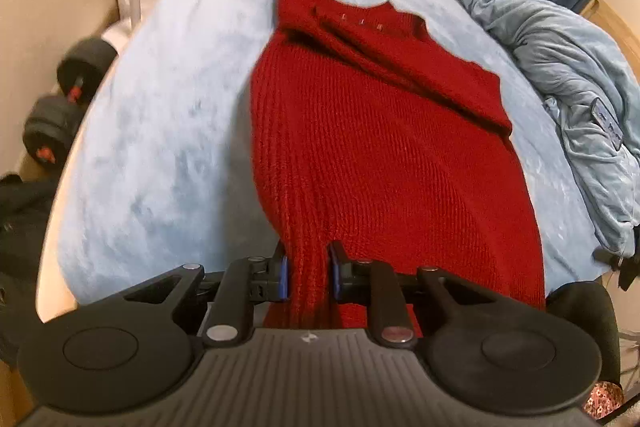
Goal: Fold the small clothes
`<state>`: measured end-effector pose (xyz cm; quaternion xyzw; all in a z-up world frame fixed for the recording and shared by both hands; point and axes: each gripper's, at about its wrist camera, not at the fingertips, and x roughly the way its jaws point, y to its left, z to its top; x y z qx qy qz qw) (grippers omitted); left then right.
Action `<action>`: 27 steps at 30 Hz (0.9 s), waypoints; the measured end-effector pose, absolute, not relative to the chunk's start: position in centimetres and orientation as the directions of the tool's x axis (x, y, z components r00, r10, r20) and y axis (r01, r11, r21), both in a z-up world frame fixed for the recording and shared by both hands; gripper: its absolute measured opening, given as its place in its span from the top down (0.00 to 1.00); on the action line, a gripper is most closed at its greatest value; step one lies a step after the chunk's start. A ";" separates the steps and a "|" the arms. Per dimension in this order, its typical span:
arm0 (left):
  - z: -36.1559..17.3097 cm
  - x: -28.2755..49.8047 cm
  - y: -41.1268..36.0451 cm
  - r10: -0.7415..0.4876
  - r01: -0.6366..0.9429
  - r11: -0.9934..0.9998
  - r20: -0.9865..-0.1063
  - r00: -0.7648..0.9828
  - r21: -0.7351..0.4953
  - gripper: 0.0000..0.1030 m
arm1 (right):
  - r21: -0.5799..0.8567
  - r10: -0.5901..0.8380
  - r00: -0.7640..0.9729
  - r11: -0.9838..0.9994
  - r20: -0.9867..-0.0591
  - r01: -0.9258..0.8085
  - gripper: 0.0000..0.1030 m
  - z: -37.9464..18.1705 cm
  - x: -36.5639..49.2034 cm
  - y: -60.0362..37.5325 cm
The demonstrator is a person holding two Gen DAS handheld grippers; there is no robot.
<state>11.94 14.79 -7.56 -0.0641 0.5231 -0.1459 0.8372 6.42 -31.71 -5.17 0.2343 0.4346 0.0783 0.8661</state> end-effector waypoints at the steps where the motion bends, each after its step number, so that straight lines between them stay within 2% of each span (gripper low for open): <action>1: -7.4 11.9 14.7 -0.303 0.178 0.952 -0.859 0.413 -0.250 0.79 | 0.456 0.311 0.611 0.885 -0.728 0.093 0.97 -5.3 6.4 -32.4; 3: -7.9 12.0 14.3 -0.287 0.173 0.956 -0.869 0.404 -0.235 0.79 | 0.427 0.263 0.572 0.888 -0.777 0.171 0.83 -6.7 6.5 -33.3; 5: -9.0 12.1 14.1 -0.263 0.174 0.962 -0.881 0.394 -0.210 0.79 | 0.400 0.231 0.538 0.890 -0.811 0.220 0.53 -8.5 6.4 -33.4; 10: -11.0 12.6 14.6 -0.220 0.154 0.973 -0.906 0.362 -0.175 0.79 | 0.330 0.174 0.421 0.884 -0.890 0.331 0.42 -13.9 6.9 -33.1; 13: -11.7 13.2 15.5 -0.221 0.137 0.973 -0.914 0.341 -0.184 0.79 | 0.325 0.193 0.341 0.862 -0.920 0.389 0.40 -16.2 8.5 -32.8; 16: -12.0 13.5 15.9 -0.219 0.129 0.974 -0.918 0.331 -0.186 0.79 | 0.268 0.134 0.342 0.884 -0.930 0.384 0.27 -16.8 10.1 -32.3; 18: -12.5 13.7 15.9 -0.216 0.119 0.975 -0.923 0.317 -0.187 0.79 | 0.218 0.106 0.327 0.919 -0.939 0.328 0.23 -17.8 10.9 -31.5; 19: -12.8 13.8 15.9 -0.213 0.116 0.976 -0.926 0.311 -0.186 0.79 | 0.217 0.111 0.329 0.926 -0.938 0.308 0.15 -18.0 10.9 -31.1; 21: -13.1 13.9 15.9 -0.210 0.115 0.976 -0.929 0.304 -0.183 0.79 | 0.235 0.156 0.323 0.946 -0.933 0.223 0.14 -17.9 10.7 -29.9; 24: -13.3 13.8 15.9 -0.210 0.109 0.977 -0.929 0.303 -0.185 0.79 | 0.326 0.268 0.295 0.930 -0.917 0.170 0.19 -17.5 9.9 -29.5; 25: -13.2 13.7 15.9 -0.211 0.107 0.976 -0.929 0.305 -0.187 0.79 | 0.370 0.313 0.276 0.910 -0.909 0.186 0.24 -17.7 9.7 -29.8; 27: -12.9 13.5 15.9 -0.219 0.107 0.975 -0.923 0.315 -0.195 0.79 | 0.469 0.421 0.227 0.849 -0.878 0.243 0.45 -18.1 8.8 -30.2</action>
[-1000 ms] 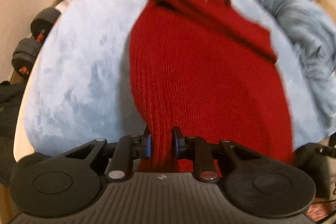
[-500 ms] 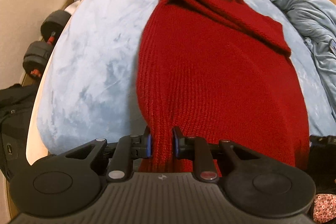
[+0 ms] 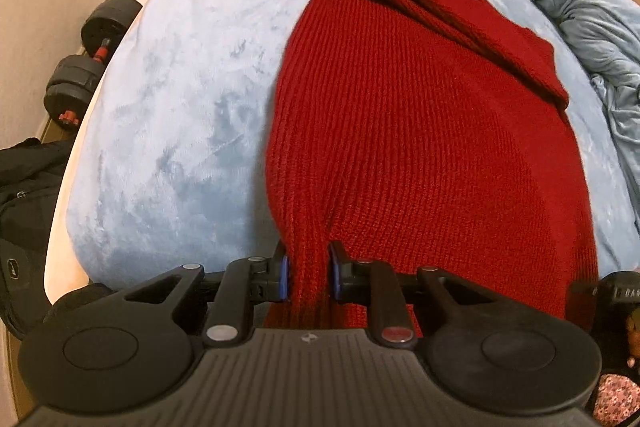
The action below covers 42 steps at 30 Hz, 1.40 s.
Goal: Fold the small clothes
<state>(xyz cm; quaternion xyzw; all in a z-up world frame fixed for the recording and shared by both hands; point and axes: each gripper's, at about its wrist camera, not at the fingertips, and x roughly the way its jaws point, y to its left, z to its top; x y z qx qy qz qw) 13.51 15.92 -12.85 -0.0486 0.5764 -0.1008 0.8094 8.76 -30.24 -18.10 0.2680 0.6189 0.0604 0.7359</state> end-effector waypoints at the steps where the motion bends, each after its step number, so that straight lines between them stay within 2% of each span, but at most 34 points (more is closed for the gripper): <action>1: -12.7 13.3 15.9 -0.222 0.108 0.974 -0.921 0.321 -0.197 0.79 | 0.501 0.460 0.205 0.824 -0.864 0.266 0.79 -18.5 8.2 -30.2; 8: -11.3 13.0 16.7 -0.275 0.069 0.961 -0.899 0.340 -0.268 0.79 | 0.545 0.460 0.327 0.801 -0.825 0.249 0.83 -14.3 5.3 -30.5; 13: -8.5 16.1 16.8 -0.350 0.018 0.932 -0.882 0.315 -0.363 0.80 | 0.616 0.490 0.402 0.729 -0.773 0.296 0.83 -10.7 6.7 -34.5; 15: -5.9 19.1 16.2 -0.379 0.035 0.919 -0.856 0.351 -0.393 0.85 | 0.648 0.486 0.474 0.709 -0.734 0.277 0.84 -7.7 9.6 -36.7; 16: -4.4 21.2 15.9 -0.373 0.042 0.921 -0.843 0.387 -0.388 0.91 | 0.660 0.480 0.508 0.704 -0.715 0.264 0.84 -6.4 11.5 -37.8; 20: -0.4 32.7 13.2 -0.366 0.080 0.923 -0.797 0.481 -0.376 0.91 | 0.690 0.458 0.597 0.685 -0.659 0.236 0.84 -3.5 22.9 -41.8; 23: -0.5 42.4 10.1 -0.309 0.064 0.943 -0.789 0.531 -0.326 0.90 | 0.690 0.425 0.615 0.664 -0.664 0.287 0.80 -5.4 32.5 -43.8; 24: -1.4 45.9 9.3 -0.295 0.042 0.945 -0.784 0.547 -0.326 0.83 | 0.677 0.395 0.614 0.659 -0.683 0.329 0.78 -6.7 35.3 -44.4; 25: -2.4 48.5 8.8 -0.292 0.007 0.939 -0.791 0.538 -0.343 0.67 | 0.657 0.342 0.616 0.636 -0.710 0.404 0.66 -8.1 37.3 -45.5; 26: -3.2 50.6 8.5 -0.273 -0.032 0.939 -0.799 0.535 -0.343 0.50 | 0.637 0.274 0.628 0.608 -0.728 0.473 0.43 -9.1 38.1 -46.5; 27: -3.7 52.1 8.2 -0.221 -0.070 0.947 -0.795 0.565 -0.313 0.19 | 0.628 0.209 0.653 0.586 -0.728 0.512 0.37 -10.2 38.2 -47.3; 28: -4.0 52.6 8.1 -0.168 -0.093 0.955 -0.770 0.616 -0.282 0.07 | 0.628 0.169 0.676 0.578 -0.717 0.522 0.37 -11.1 37.8 -47.8; 29: -4.3 52.5 8.1 -0.146 -0.089 0.959 -0.742 0.655 -0.268 0.00 | 0.628 0.153 0.688 0.582 -0.709 0.517 0.37 -11.9 37.2 -48.1; 32: -6.9 52.5 7.8 -0.178 -0.010 0.971 -0.748 0.639 -0.239 0.00 | 0.601 0.169 0.691 0.662 -0.703 0.448 0.37 -14.2 35.0 -46.7; 37: -12.1 50.1 6.1 -0.112 0.087 0.993 -0.799 0.591 -0.075 0.00 | 0.437 0.097 0.700 0.838 -0.707 0.326 0.38 -14.9 35.9 -43.0; 42: -13.8 49.7 1.6 -0.037 0.230 0.965 -0.803 0.594 0.126 0.00 | 0.164 -0.056 0.665 0.951 -0.745 0.264 0.38 -16.1 39.8 -39.3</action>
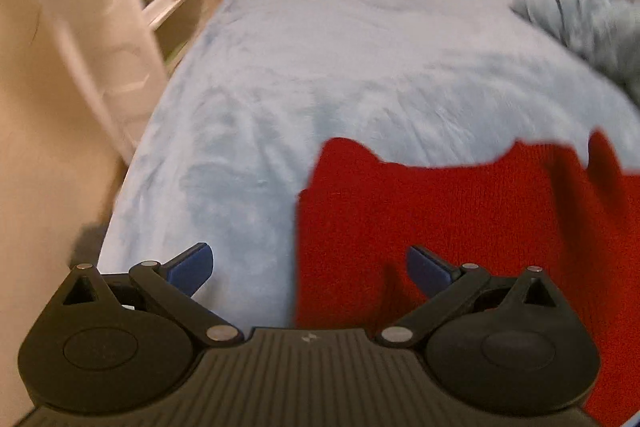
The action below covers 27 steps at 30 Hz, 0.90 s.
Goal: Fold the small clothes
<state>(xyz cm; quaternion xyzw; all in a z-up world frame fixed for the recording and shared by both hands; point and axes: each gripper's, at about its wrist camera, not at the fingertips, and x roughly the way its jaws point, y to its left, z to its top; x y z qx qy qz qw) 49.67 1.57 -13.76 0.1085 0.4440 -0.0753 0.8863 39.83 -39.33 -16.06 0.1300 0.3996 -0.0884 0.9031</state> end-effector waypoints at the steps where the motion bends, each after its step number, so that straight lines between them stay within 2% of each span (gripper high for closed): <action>1: -14.2 49.6 0.8 -0.034 0.256 0.955 -0.802 0.597 0.151 0.00 | 0.136 -0.069 0.660 0.957 -0.748 0.255 0.44 -16.3 40.3 -39.1; 2: -14.5 49.4 -0.2 -0.034 0.288 0.941 -0.797 0.604 0.178 0.04 | 0.124 -0.074 0.657 0.960 -0.750 0.250 0.61 -16.4 40.5 -38.9; 3: -14.9 49.3 -0.8 -0.039 0.314 0.928 -0.788 0.615 0.199 0.14 | 0.123 -0.075 0.658 0.961 -0.749 0.249 0.74 -16.4 40.5 -38.9; 4: -15.3 49.2 -1.5 -0.044 0.346 0.912 -0.785 0.617 0.221 0.64 | 0.116 -0.085 0.664 0.961 -0.743 0.252 0.89 -16.2 40.1 -39.0; 5: -15.7 49.3 -1.9 -0.044 0.374 0.899 -0.801 0.597 0.230 0.87 | 0.111 -0.094 0.677 0.961 -0.730 0.254 0.89 -15.8 39.8 -39.0; 8: -14.4 49.2 -0.9 -0.076 0.354 0.915 -0.780 0.621 0.193 0.88 | 0.185 -0.051 0.732 0.953 -0.680 0.238 0.90 -13.2 38.0 -39.8; 11: -10.5 48.7 2.4 -0.161 0.301 0.952 -0.737 0.657 0.061 0.88 | 0.354 0.025 0.798 0.905 -0.602 0.238 0.91 -10.0 35.7 -41.9; 14: -9.0 50.2 5.9 -0.174 0.213 0.977 -0.715 0.678 -0.036 0.89 | 0.490 0.045 0.836 0.827 -0.547 0.276 0.91 -9.1 34.2 -44.8; 16: -11.2 52.5 7.5 -0.151 0.134 0.987 -0.758 0.635 -0.084 0.89 | 0.507 0.017 0.817 0.791 -0.577 0.343 0.91 -11.1 34.8 -46.2; 18: -14.3 54.0 7.2 -0.125 0.105 0.991 -0.814 0.567 -0.079 0.89 | 0.501 0.029 0.757 0.767 -0.652 0.402 0.91 -14.5 36.3 -46.8; 20: -16.3 54.2 6.0 -0.100 0.120 0.992 -0.830 0.549 -0.041 0.88 | 0.469 0.042 0.690 0.763 -0.723 0.445 0.91 -17.6 37.5 -46.8; 22: -16.8 53.9 5.7 -0.087 0.124 0.992 -0.826 0.557 -0.022 0.86 | 0.455 0.038 0.683 0.773 -0.730 0.442 0.91 -18.9 37.8 -46.9; 24: -16.6 54.1 6.7 -0.112 0.093 0.993 -0.826 0.552 -0.073 0.75 | 0.483 0.048 0.696 0.754 -0.716 0.444 0.91 -19.2 37.5 -47.2; 26: -15.7 53.9 7.8 -0.125 0.066 0.992 -0.825 0.552 -0.105 0.47 | 0.514 0.066 0.714 0.741 -0.697 0.433 0.86 -19.2 37.2 -47.4; 27: -15.0 53.5 8.3 -0.133 0.066 0.991 -0.813 0.566 -0.116 0.39 | 0.538 0.079 0.720 0.722 -0.689 0.435 0.85 -19.2 36.9 -47.7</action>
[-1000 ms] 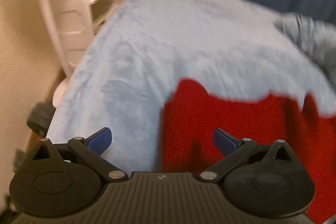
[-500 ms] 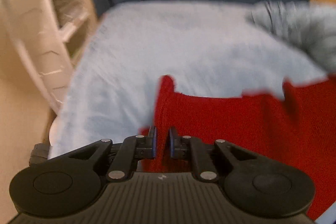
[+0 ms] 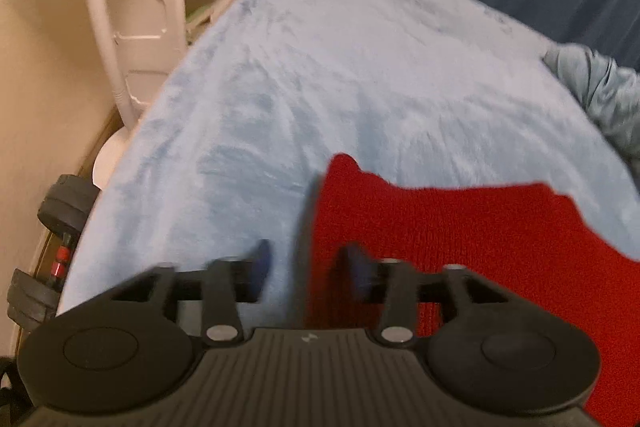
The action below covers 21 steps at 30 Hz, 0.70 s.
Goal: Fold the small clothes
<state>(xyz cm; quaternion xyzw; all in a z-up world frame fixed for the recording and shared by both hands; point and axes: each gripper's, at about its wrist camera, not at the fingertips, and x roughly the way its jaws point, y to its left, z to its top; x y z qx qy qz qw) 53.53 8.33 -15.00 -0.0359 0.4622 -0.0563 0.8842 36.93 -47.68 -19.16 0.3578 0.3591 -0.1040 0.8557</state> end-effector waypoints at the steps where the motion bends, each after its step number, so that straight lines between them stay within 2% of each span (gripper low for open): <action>1: -14.3 52.9 8.8 -0.143 0.069 0.990 -0.800 0.582 -0.126 0.24 | 0.569 0.094 0.728 0.694 -0.679 0.441 0.82 -19.1 36.6 -47.9; 2: -13.6 52.2 9.1 -0.154 0.073 0.988 -0.785 0.600 -0.138 0.14 | 0.602 0.117 0.736 0.667 -0.667 0.439 0.68 -19.1 36.2 -48.1; 4: -12.5 50.8 9.1 -0.185 0.105 0.983 -0.768 0.613 -0.152 0.11 | 0.633 0.137 0.742 0.635 -0.656 0.442 0.52 -18.7 35.1 -47.7; 10: -15.2 48.1 6.2 -0.178 0.227 0.971 -0.866 0.466 -0.077 0.11 | 0.567 0.135 0.699 0.699 -0.702 0.435 0.51 -18.4 31.6 -44.1; 11: -15.7 47.4 5.9 -0.183 0.242 0.968 -0.864 0.470 -0.073 0.19 | 0.561 0.145 0.688 0.707 -0.711 0.431 0.51 -18.6 30.9 -43.4; 13: -16.6 46.0 6.2 -0.170 0.262 0.965 -0.826 0.537 -0.029 0.24 | 0.523 0.122 0.670 0.730 -0.733 0.439 0.51 -19.2 29.6 -42.5; 14: -17.1 45.9 6.9 -0.164 0.236 0.971 -0.825 0.540 -0.039 0.20 | 0.506 0.099 0.667 0.735 -0.738 0.451 0.40 -19.6 28.9 -42.3; 15: -17.5 45.9 8.1 -0.177 0.183 0.979 -0.828 0.532 -0.092 0.17 | 0.505 0.087 0.664 0.724 -0.742 0.469 0.36 -20.0 28.4 -42.4; 17: -17.4 45.3 9.6 -0.187 0.097 0.982 -0.826 0.531 -0.159 0.15 | 0.543 0.097 0.673 0.679 -0.733 0.494 0.36 -19.8 27.3 -43.1; 21: -15.7 42.3 10.3 -0.183 0.094 0.983 -0.816 0.548 -0.157 0.11 | 0.578 0.060 0.698 0.614 -0.713 0.537 0.35 -18.2 24.6 -44.0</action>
